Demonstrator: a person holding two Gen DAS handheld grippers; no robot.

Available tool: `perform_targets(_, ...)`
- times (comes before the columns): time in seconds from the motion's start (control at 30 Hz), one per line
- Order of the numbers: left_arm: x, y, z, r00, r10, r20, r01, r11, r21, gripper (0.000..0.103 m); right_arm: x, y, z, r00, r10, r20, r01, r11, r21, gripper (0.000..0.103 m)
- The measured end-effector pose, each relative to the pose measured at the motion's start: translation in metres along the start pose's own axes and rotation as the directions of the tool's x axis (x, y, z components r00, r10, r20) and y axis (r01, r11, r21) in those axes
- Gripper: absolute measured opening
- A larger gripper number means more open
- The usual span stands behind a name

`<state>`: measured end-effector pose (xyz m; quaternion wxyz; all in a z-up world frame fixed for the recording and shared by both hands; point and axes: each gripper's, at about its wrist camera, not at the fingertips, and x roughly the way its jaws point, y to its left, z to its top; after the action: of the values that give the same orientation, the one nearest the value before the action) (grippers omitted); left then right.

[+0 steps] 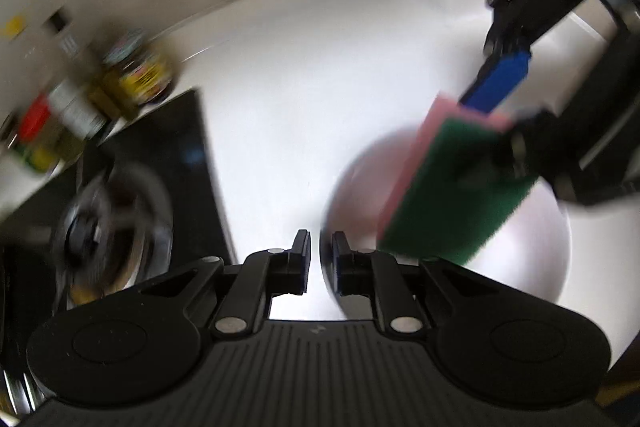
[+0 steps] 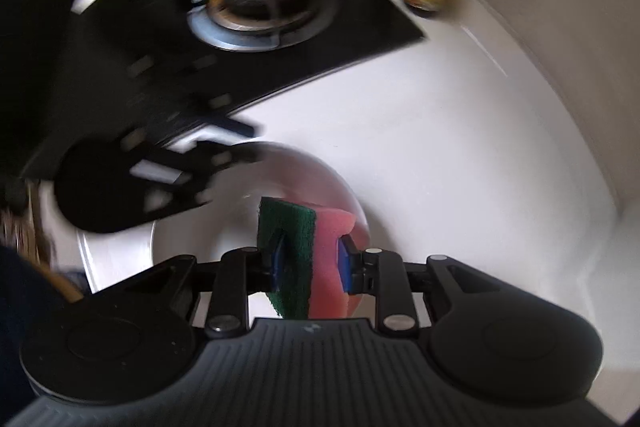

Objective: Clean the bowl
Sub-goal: 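Hold the bowl rim with the left gripper while the right scrubs inside with the sponge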

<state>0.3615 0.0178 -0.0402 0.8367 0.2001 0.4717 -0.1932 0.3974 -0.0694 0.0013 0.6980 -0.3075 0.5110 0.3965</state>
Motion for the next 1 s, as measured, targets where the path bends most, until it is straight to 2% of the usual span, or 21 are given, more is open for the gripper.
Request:
perform_targets(0.13,0.006,0.006,0.004,0.999,-0.039,0.014,0.039,0.999,-0.011,0.014,0.007,-0.008,0.015,0.999,0.049,-0.016,-0.050,0.998,-0.035,0.025)
perform_targets(0.23,0.010,0.010,0.006,0.997,-0.066,0.026,0.067,0.997,-0.026,0.013,0.014,-0.018,0.020,0.992,0.124,-0.003,-0.124,0.992,0.019,0.027)
perform_targets(0.37,0.009,0.003,0.000,0.999,-0.031,0.041,0.032,0.999,-0.032,0.013,0.028,-0.022,0.015,0.984,0.175,-0.023,-0.173,0.983,0.064,0.027)
perform_targets(0.47,0.007,0.005,-0.004,0.999,-0.013,0.040,0.015,0.999,-0.038,0.013,0.028,-0.017,0.011,0.992,0.128,0.012,-0.129,0.989,0.071,0.026)
perform_targets(0.57,0.007,0.015,-0.006,0.999,-0.026,0.020,0.027,0.997,-0.069,0.012,0.025,-0.021,0.003,0.996,0.073,0.057,-0.083,0.979,0.188,0.025)
perform_targets(0.7,0.007,0.011,-0.014,1.000,0.017,0.002,-0.017,0.998,-0.060,0.013,0.017,-0.032,-0.018,0.997,-0.005,0.077,-0.025,0.924,0.382,0.025)
perform_targets(0.83,0.008,0.004,-0.015,0.998,0.057,-0.013,-0.058,0.994,-0.092,0.015,0.009,-0.038,-0.036,0.996,-0.071,0.051,0.037,0.873,0.486,0.025)
perform_targets(0.9,0.006,0.001,-0.017,0.997,0.070,-0.029,-0.073,0.987,-0.144,0.015,0.004,-0.042,-0.047,0.996,-0.076,0.043,0.042,0.854,0.519,0.025)
perform_targets(1.0,0.000,-0.012,-0.021,0.995,0.077,-0.060,-0.087,0.977,-0.194,0.015,-0.007,-0.041,-0.055,0.997,-0.055,0.050,0.021,0.855,0.518,0.025)
